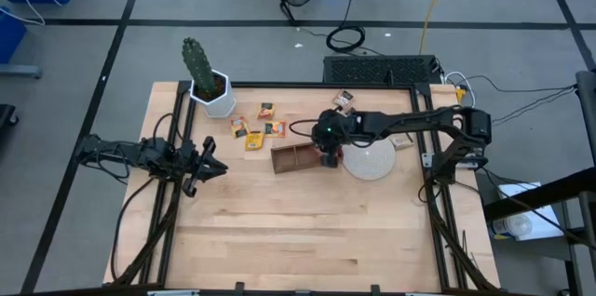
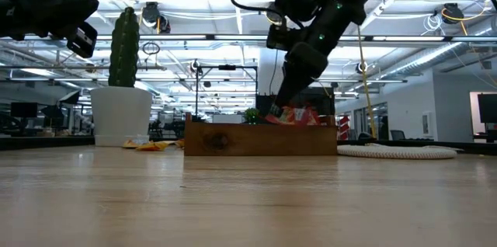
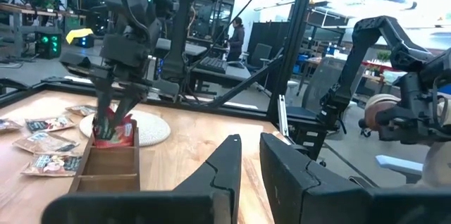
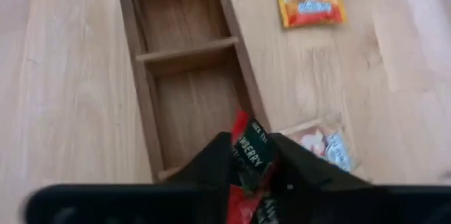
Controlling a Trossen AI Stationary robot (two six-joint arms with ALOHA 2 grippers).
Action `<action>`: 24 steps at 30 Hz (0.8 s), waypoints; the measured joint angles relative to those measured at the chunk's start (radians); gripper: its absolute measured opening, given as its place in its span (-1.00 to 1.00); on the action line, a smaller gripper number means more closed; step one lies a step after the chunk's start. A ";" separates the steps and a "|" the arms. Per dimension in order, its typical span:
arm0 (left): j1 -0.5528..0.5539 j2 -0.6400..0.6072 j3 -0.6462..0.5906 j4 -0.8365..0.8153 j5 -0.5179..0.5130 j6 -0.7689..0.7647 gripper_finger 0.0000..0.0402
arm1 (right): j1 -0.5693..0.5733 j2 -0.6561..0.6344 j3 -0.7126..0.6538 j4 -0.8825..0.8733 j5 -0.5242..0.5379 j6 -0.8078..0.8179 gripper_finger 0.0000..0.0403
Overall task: Pick & Place Tea
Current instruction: Put the red tea bag into the right section of the wooden organizer
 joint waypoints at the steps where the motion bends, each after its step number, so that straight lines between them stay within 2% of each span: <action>1: 0.000 0.000 0.000 -0.001 0.000 0.000 -0.71 | 0.002 -0.007 -0.005 -0.009 0.000 0.003 -0.82; 3: 0.000 0.000 0.000 0.000 0.000 0.000 -0.71 | 0.012 -0.022 -0.022 0.006 0.008 0.003 -0.95; 9: 0.000 0.000 0.000 -0.001 0.000 0.000 -0.71 | 0.061 -0.080 -0.136 0.144 0.155 0.012 -0.99; 18: 0.000 0.000 0.000 0.000 0.000 0.000 -0.71 | 0.135 -0.143 -0.467 0.683 0.305 0.044 -1.00; 21: 0.000 0.000 0.000 0.000 0.000 0.000 -0.71 | 0.153 -0.143 -0.550 0.827 0.344 0.055 -1.00; 24: 0.000 0.000 0.000 0.000 0.000 0.000 -0.71 | 0.177 -0.143 -0.613 0.933 0.428 0.055 -1.00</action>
